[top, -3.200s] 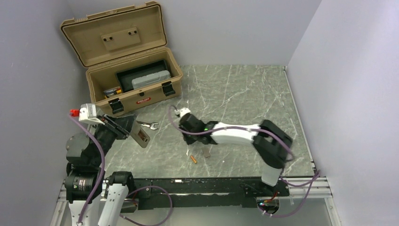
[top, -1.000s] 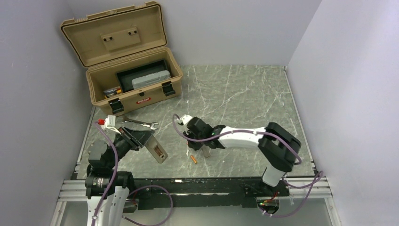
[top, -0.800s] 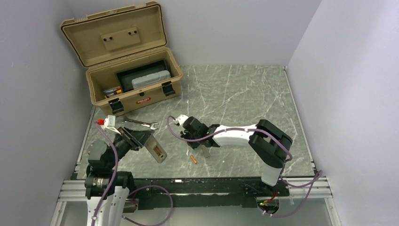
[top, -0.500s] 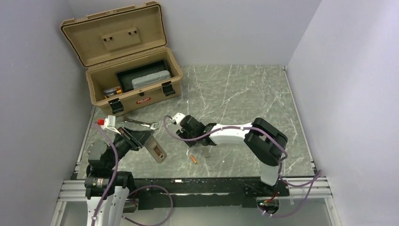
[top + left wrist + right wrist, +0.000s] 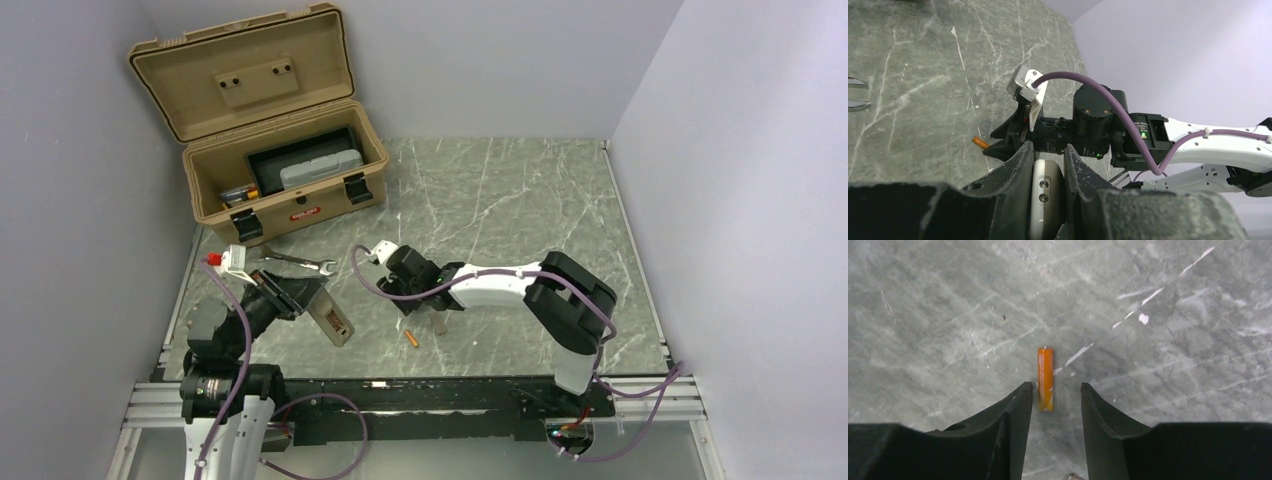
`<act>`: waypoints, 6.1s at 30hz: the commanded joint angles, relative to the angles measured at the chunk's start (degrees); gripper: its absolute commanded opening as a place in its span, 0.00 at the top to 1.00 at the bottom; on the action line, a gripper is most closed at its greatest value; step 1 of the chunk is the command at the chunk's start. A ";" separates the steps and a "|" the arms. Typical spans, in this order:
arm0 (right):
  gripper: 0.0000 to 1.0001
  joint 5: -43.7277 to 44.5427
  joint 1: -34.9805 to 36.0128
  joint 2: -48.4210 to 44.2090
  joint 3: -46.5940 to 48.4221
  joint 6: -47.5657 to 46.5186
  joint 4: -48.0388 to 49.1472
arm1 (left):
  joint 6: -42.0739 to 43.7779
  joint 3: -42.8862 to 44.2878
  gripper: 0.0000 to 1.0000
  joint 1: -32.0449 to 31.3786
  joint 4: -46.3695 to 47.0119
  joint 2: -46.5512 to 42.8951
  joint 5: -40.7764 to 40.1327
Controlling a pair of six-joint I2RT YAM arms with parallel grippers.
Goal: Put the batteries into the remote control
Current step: Place the battery at the center of the board, then adjust the battery at the center of the board.
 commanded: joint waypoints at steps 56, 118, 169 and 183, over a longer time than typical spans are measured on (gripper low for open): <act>1.00 -1.41 -1.73 1.03 3.29 46.00 -13.08 | 2.74 2.25 1.00 0.23 -0.33 -0.56 0.22; 1.00 12.03 -5.71 6.09 7.83 37.76 -20.03 | 3.60 1.19 1.00 0.27 2.07 2.22 0.63; 0.65 -4.04 -4.79 7.89 8.77 26.51 -5.41 | 4.71 0.75 1.00 0.23 1.98 2.94 0.31; 0.51 -6.70 -4.85 1.58 6.80 13.85 -3.22 | 5.33 1.44 1.00 0.23 0.05 2.08 -0.15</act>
